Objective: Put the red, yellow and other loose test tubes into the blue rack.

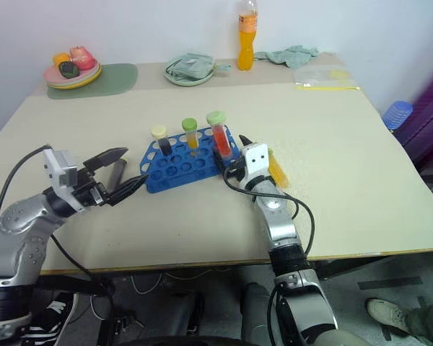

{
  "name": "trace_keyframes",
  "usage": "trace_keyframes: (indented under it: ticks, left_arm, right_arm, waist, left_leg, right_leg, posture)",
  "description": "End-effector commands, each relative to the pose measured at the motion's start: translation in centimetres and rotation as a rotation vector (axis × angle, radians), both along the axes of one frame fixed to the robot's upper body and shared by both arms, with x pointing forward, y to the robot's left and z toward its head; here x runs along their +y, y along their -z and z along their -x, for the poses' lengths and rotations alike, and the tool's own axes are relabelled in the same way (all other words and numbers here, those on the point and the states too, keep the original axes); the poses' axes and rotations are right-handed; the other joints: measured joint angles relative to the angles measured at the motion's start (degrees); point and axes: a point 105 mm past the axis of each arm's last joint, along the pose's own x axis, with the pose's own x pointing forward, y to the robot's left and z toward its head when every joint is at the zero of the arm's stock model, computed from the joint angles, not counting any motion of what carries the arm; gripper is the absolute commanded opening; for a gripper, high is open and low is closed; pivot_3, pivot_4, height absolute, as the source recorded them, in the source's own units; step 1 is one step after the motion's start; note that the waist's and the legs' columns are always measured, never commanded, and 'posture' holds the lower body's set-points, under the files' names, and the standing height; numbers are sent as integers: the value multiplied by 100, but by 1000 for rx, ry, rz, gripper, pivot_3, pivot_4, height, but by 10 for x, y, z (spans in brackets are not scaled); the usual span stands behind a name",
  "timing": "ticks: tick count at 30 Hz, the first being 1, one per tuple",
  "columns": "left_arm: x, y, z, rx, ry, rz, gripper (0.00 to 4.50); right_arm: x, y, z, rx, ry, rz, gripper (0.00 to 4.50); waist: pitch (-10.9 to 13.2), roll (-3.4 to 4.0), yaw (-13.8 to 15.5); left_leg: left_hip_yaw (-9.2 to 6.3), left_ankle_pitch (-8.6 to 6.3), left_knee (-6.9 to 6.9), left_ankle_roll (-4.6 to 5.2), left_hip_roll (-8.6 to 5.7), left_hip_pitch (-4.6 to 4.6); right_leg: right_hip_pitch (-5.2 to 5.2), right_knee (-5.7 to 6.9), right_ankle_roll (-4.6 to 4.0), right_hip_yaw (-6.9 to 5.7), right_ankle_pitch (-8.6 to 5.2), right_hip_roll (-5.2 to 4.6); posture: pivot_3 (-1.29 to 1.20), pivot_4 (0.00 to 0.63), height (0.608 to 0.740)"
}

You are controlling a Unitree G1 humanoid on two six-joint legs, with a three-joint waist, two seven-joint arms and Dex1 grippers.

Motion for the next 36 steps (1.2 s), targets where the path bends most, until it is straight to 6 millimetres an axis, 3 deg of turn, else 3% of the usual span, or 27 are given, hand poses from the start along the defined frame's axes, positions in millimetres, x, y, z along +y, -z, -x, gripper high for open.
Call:
trace_keyframes:
  ticks: [1, 7, 17, 26, 35, 36]
  left_arm:
    - [1, -6, 2, -37, -5, -10, 4500]
    - [-1, -5, 2, -42, -5, 2, 4500]
    - [-3, -4, 1, -41, -4, 8, 4500]
    - [-8, -4, 1, -43, -2, 15, 4500]
    - [-10, -3, 2, -44, -4, 13, 4500]
    - [-10, -3, 2, -45, -4, 13, 4500]
  right_arm:
    - [5, -21, 5, -18, -30, 48, 4447]
    - [1, -32, 2, 86, 8, 133, 4447]
    - [4, -71, -2, 148, 28, 183, 4447]
    - [-3, -65, -8, 240, 67, 245, 4447]
    - [17, -75, -3, 278, -9, 151, 4447]
    - [17, -74, -3, 279, -14, 152, 4208]
  waist:
    - [0, 0, 5]
    - [0, 0, 7]
    - [0, 0, 23]
    - [0, 0, 21]
    - [0, 0, 20]
    - [0, 0, 28]
  left_leg:
    - [0, 0, 0, 0, 0, 0]
    - [0, -1, 0, 1, 1, -2]
    - [1, -2, -1, 2, 2, -6]
    - [1, -2, -2, 2, 3, -7]
    - [2, -2, -4, 2, 4, -8]
    - [2, -2, -3, 2, 4, -8]
  right_leg:
    - [0, 0, 0, 0, 0, 0]
    - [-2, -1, -1, 0, 0, 0]
    - [-6, -5, -4, 0, 2, 0]
    - [-6, -6, -4, -1, 2, 0]
    - [-8, -6, -5, -1, 3, 1]
    - [-7, -7, -5, -1, 3, 1]
  posture:
    - [0, 150, 740]
    - [0, 150, 740]
    - [0, 150, 740]
    - [0, 150, 740]
    - [0, 150, 740]
    - [0, 150, 740]
